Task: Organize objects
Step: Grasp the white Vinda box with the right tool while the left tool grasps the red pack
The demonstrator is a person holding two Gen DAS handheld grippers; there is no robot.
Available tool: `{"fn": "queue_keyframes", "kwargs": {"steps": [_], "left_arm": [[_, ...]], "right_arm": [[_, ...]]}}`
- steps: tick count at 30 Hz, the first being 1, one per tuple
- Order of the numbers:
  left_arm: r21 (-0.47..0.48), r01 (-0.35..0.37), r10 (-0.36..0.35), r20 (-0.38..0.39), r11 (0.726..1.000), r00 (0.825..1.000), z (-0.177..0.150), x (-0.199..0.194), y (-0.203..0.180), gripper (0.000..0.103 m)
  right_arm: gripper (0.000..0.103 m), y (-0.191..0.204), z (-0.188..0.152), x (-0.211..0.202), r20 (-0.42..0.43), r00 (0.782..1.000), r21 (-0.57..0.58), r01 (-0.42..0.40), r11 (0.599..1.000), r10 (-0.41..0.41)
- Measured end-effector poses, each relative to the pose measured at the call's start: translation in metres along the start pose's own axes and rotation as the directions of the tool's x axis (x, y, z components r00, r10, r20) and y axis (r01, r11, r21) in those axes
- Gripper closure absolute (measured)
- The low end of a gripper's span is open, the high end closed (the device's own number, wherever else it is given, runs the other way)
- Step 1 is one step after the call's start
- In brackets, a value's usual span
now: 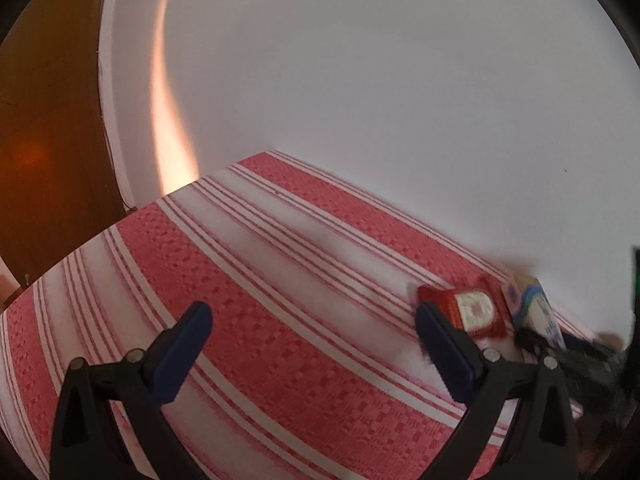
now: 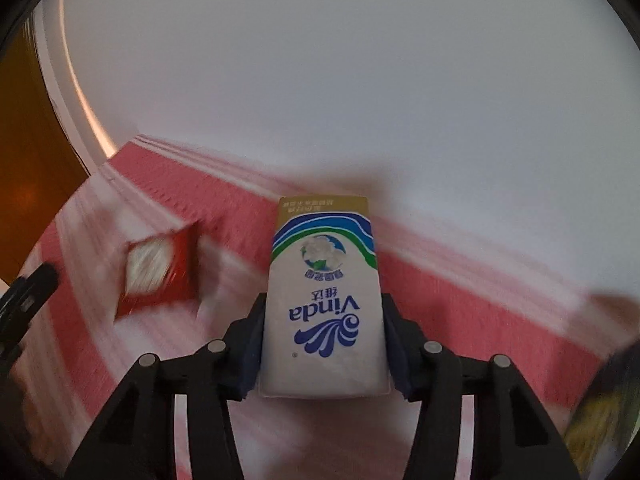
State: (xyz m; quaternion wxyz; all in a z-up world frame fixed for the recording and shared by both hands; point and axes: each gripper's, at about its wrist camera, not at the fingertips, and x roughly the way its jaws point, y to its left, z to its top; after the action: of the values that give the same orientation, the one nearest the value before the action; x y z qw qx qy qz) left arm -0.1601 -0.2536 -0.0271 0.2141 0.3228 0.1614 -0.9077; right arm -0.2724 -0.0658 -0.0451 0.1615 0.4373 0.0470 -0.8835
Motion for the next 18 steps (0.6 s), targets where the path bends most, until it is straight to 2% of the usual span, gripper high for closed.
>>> {"fn": "queue_keyframes", "kwargs": {"steps": [3, 6, 8, 11, 13, 14, 15, 18], "left_arm": [[0.024, 0.035, -0.034, -0.007, 0.999, 0.999, 0.003, 0.007, 0.001, 0.001], [0.126, 0.067, -0.070, 0.019, 0.990, 0.997, 0.005, 0.005, -0.010, 0.001], [0.207, 0.106, -0.113, 0.022, 0.973, 0.993, 0.006, 0.006, -0.021, 0.001], [0.337, 0.179, -0.185, -0.014, 0.924, 0.983, 0.007, 0.013, -0.044, 0.001], [0.449, 0.219, -0.220, -0.050, 0.867, 0.974, 0.008, 0.022, -0.064, 0.001], [0.494, 0.219, -0.221, -0.056, 0.841, 0.974, 0.007, 0.024, -0.072, 0.001], [0.559, 0.209, -0.209, -0.065, 0.802, 0.976, 0.004, 0.029, -0.084, 0.001], [0.646, 0.192, -0.189, -0.075, 0.739, 0.979, -0.001, 0.040, -0.106, 0.001]], "right_arm": [[0.048, 0.000, -0.033, -0.036, 0.057, 0.996, 0.033, -0.076, 0.997, 0.074], [0.048, 0.005, -0.069, -0.072, 0.110, 0.985, 0.040, -0.139, 0.990, 0.134], [0.048, 0.001, -0.093, -0.091, 0.137, 0.978, 0.071, -0.166, 0.984, 0.155], [0.048, -0.005, -0.117, -0.108, 0.156, 0.971, 0.117, -0.199, 0.973, 0.180], [0.048, 0.000, -0.117, -0.100, 0.156, 0.972, 0.115, -0.196, 0.974, 0.177], [0.048, -0.002, -0.116, -0.100, 0.158, 0.972, 0.116, -0.191, 0.975, 0.172], [0.048, -0.004, -0.116, -0.099, 0.154, 0.971, 0.131, -0.203, 0.970, 0.183], [0.048, -0.006, -0.113, -0.089, 0.139, 0.969, 0.157, -0.224, 0.962, 0.203]]}}
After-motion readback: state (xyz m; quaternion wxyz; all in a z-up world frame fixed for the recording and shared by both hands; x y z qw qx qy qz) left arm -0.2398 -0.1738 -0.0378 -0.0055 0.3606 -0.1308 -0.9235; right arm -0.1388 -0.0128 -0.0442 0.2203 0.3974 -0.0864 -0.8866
